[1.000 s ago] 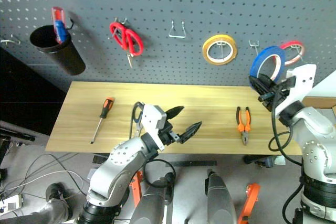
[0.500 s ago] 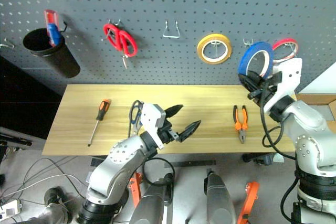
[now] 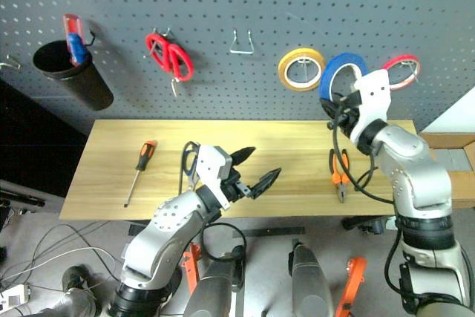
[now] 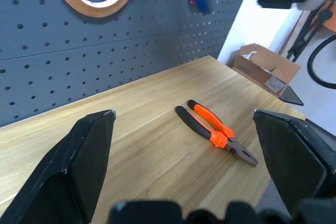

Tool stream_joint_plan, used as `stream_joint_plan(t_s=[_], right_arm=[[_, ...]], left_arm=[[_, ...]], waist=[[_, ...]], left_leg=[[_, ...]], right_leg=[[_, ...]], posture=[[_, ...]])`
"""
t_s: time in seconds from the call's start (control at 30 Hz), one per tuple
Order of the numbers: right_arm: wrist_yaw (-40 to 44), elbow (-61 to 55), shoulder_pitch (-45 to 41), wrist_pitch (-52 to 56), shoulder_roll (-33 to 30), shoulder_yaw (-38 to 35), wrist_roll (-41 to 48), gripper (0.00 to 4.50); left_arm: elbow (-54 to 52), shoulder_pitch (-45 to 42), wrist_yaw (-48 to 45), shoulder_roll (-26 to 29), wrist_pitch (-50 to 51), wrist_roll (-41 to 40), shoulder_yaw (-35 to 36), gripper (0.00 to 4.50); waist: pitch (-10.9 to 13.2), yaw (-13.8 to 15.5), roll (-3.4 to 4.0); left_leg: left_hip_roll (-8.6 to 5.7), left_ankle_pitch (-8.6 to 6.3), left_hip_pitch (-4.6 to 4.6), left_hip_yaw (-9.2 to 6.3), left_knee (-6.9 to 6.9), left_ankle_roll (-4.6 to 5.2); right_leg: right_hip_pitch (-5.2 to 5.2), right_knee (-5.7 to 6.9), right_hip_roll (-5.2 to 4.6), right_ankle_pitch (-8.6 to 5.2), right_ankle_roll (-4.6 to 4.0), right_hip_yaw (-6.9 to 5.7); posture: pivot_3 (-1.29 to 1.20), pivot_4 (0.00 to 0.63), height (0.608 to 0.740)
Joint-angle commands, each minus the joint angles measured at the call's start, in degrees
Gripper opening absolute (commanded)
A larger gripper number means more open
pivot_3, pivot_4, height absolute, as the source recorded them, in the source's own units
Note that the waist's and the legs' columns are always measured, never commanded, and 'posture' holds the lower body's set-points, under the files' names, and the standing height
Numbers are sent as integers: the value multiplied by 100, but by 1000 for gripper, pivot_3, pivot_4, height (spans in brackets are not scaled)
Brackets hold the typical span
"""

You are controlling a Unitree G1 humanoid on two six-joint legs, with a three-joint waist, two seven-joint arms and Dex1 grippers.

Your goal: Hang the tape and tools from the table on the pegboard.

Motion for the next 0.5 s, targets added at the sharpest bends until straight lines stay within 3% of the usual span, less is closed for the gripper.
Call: stream_joint_plan(t_s=[0.03,0.27,0.5], right_arm=[[85,649,-433,-394,122,208,-397,441],[119,1529,-906,-738,314,252,-835,439],[452,544,-286,-85,133,68,-579,2765]], left_arm=[[-243,68,7,49,-89,-2,32,4500],[-327,129,68,81,-61,-3,29,4500],[-211,79,52,124,-126,4,100,4500]], waist=[[-2,-10,-1],[-23,0,-4],[-24,15,-4]], left_leg=[[0,0,0,1,0,0],[2,1,2,2,0,0],[0,0,1,-1,-2,0]], right_leg=[[0,0,0,1,0,1],[0,2,1,5,-3,1],[-2,5,0,7,-2,1]], posture=[[-98,299,740],[-92,298,740],[-100,304,740]])
